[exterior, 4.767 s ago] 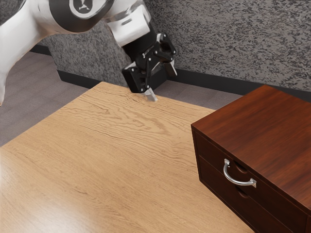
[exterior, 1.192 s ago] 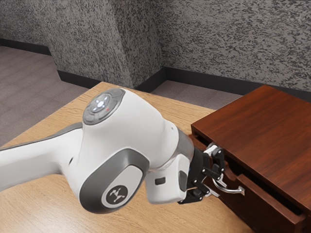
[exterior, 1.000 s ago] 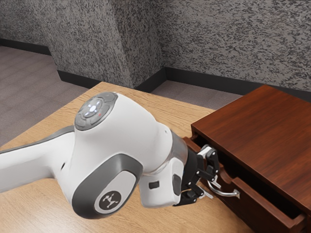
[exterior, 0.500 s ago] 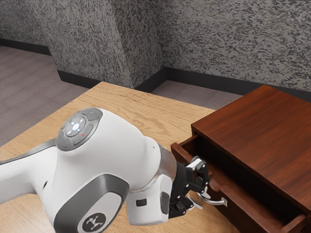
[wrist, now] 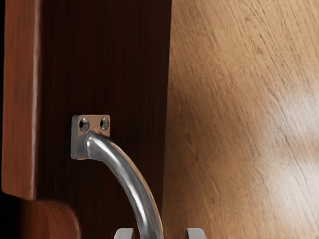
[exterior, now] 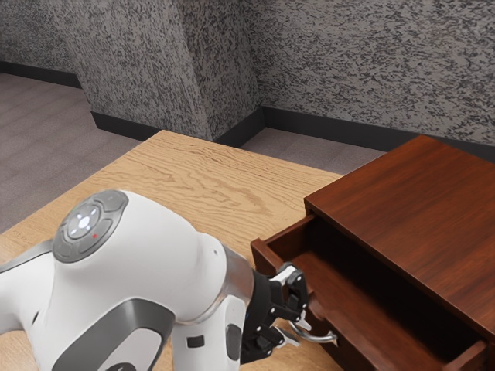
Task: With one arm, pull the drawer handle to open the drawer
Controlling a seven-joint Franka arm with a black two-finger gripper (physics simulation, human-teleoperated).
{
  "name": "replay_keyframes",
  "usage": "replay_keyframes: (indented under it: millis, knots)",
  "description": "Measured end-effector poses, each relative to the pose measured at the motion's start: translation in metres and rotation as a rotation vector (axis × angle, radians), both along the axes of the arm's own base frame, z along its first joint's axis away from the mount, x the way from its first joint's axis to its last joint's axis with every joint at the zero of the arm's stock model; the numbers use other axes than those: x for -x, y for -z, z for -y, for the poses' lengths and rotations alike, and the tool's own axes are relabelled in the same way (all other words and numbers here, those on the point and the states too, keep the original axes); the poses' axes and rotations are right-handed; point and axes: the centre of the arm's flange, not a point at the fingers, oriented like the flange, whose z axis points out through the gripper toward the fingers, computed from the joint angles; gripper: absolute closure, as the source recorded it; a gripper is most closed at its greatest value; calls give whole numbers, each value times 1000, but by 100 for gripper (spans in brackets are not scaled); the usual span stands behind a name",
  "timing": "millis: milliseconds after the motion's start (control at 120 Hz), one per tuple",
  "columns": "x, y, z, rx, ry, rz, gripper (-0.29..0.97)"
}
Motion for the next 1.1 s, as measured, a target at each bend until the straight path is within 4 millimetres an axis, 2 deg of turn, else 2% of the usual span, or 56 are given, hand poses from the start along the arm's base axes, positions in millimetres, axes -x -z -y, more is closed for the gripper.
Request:
replay_keyframes:
  millis: [533,950,1008,1050,1067,1100]
  knots:
    - [23,1,-7,1,7,-10,64]
    - [40,-8,-18,13,2,7,65]
    - [43,-20,-24,24,-7,24,64]
    - [44,-40,-21,33,1,47,58]
    - [45,-55,-19,41,5,62,54]
    - [39,-107,-19,76,5,111,47]
